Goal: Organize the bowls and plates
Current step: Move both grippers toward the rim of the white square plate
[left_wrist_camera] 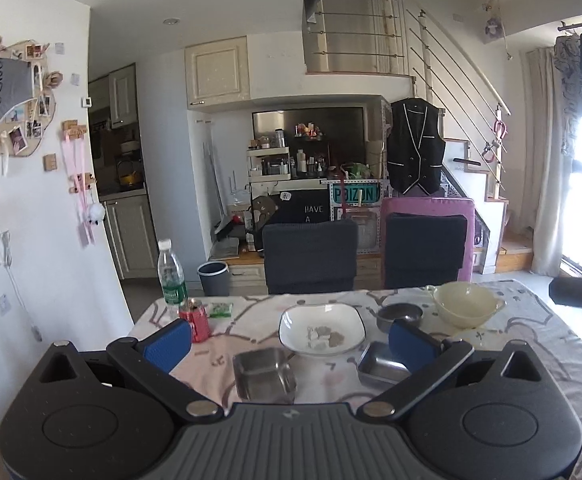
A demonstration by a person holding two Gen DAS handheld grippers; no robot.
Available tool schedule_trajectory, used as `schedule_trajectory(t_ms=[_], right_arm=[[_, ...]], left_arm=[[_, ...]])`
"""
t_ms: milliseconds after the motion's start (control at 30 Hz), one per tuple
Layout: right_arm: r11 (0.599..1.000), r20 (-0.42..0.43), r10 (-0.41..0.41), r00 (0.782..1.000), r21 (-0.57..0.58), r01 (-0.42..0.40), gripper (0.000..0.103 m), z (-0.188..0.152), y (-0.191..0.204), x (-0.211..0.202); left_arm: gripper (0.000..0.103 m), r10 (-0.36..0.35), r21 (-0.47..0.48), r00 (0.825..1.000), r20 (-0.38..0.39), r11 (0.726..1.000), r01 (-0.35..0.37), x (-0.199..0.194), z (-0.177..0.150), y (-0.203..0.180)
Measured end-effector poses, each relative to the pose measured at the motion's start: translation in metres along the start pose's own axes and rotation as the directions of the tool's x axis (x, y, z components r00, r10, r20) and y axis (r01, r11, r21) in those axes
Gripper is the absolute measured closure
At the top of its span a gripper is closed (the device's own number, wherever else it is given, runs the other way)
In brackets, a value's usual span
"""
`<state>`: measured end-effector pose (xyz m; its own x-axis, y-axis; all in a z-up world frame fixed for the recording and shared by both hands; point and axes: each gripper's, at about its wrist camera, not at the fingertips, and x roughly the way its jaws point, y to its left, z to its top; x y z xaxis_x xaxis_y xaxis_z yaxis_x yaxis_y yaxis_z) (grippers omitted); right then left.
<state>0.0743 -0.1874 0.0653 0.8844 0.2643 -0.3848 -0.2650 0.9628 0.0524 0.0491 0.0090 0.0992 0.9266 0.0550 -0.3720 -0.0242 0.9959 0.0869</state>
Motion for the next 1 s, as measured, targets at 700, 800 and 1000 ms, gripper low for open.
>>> schedule_trajectory(t_ms=[700,800,1000], right_arm=[[0.989,-0.248,-0.105,0.963,0.074,0.127,0.000,0.081,0.037,0.208],[0.988,-0.299,-0.113,0.948,0.068,0.140,0.000,0.072,0.044,0.246],[0.988,-0.390,-0.061,0.919,0.104,0.110,0.000,0.058,0.038,0.331]], left_arm=[[0.000,-0.110,-0.116,0.967,-0.229,0.990,0.085,0.191,0.061,0.087],[0.000,-0.109,-0.146,0.952,-0.285,0.987,0.069,0.231,0.054,0.092],[0.000,-0.070,-0.137,0.915,-0.398,0.990,0.016,0.308,0.038,0.089]])
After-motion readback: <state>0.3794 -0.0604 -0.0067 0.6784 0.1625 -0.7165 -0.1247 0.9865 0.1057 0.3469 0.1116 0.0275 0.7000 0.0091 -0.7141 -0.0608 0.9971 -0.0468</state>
